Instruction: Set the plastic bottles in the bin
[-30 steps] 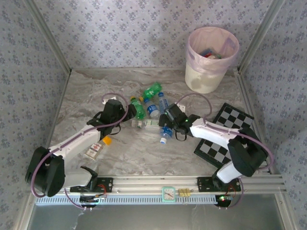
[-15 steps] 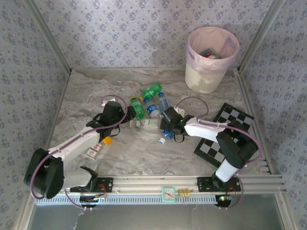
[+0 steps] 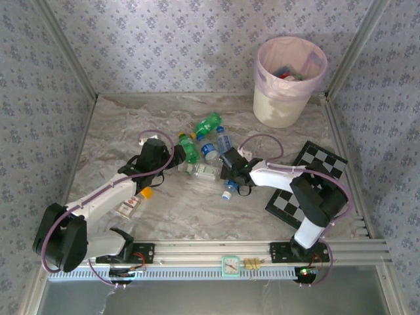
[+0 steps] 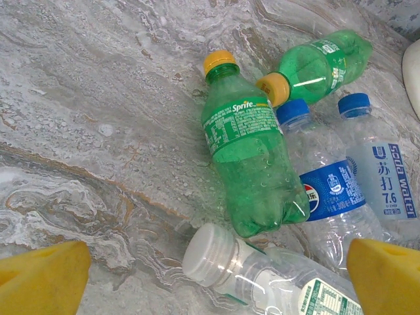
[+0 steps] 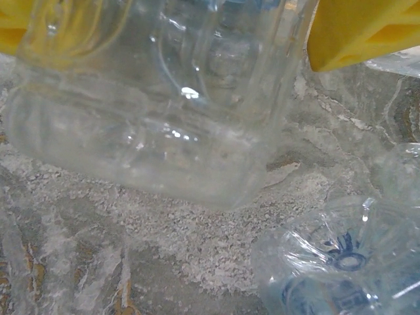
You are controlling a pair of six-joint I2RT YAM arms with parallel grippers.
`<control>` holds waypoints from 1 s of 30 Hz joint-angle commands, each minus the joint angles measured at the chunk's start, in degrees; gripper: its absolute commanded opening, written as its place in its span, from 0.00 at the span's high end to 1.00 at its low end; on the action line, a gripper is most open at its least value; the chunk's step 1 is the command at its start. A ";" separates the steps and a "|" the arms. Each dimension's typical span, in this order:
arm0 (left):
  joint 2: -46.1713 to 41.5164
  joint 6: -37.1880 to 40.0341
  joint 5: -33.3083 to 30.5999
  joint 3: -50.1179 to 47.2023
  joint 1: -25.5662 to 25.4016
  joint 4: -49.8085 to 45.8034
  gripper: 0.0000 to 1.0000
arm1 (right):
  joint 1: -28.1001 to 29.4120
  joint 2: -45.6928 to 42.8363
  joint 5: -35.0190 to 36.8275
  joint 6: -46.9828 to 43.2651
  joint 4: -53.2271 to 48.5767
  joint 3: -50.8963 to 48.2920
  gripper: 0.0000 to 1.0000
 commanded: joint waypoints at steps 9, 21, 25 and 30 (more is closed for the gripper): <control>-0.14 -0.64 0.38 0.14 0.41 1.12 0.00 | -0.47 -0.14 0.56 1.46 1.51 -1.79 0.39; 0.08 -0.18 0.18 -0.08 0.55 1.47 0.00 | -0.49 -5.50 -0.08 -3.90 5.12 -2.54 0.54; 0.27 -0.22 0.31 -0.44 0.80 2.05 0.00 | -1.05 -8.48 0.98 -9.24 4.12 -0.31 0.54; 0.65 -0.05 0.98 -0.48 1.30 2.53 0.00 | -2.37 -12.91 1.70 -18.10 4.39 3.57 0.54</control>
